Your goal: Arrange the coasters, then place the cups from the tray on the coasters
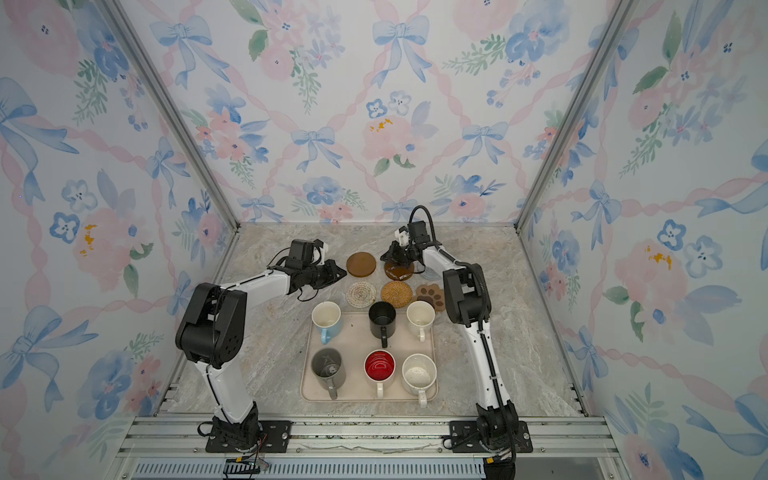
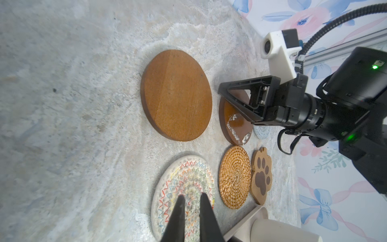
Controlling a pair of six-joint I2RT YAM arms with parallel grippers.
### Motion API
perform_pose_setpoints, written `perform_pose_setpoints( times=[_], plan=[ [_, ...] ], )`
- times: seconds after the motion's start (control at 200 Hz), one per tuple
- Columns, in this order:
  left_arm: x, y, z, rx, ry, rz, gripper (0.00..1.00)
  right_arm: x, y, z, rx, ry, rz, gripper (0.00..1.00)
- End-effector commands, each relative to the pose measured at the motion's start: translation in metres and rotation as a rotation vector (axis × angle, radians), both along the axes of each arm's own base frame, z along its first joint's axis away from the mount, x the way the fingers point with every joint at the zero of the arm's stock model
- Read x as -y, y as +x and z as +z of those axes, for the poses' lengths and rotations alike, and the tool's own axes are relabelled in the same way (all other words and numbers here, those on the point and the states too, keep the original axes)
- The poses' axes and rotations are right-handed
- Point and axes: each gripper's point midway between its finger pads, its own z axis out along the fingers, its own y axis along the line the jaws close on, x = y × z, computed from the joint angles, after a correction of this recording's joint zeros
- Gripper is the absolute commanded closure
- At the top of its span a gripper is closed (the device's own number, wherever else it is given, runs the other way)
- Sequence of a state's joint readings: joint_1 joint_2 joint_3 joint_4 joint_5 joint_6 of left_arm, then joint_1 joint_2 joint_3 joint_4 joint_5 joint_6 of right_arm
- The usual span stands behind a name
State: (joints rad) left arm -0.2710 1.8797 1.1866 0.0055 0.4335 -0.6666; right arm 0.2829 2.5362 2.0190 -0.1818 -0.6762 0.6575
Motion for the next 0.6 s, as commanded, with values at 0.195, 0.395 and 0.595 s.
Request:
perform_pose_setpoints(
  times=[0.195,0.395,0.595],
  plan=[
    [0.002,0.007,0.046,0.123,0.000,-0.005,0.87,0.039,0.005,0.114,0.243,0.157,-0.095,1.00],
    [0.005,-0.001,0.053,0.152,0.025,-0.015,0.88,0.063,-0.039,0.097,0.186,-0.054,-0.063,1.00],
    [0.010,-0.011,0.044,0.133,0.048,-0.027,0.88,0.095,-0.084,0.051,0.048,-0.331,-0.003,1.00]
  ],
)
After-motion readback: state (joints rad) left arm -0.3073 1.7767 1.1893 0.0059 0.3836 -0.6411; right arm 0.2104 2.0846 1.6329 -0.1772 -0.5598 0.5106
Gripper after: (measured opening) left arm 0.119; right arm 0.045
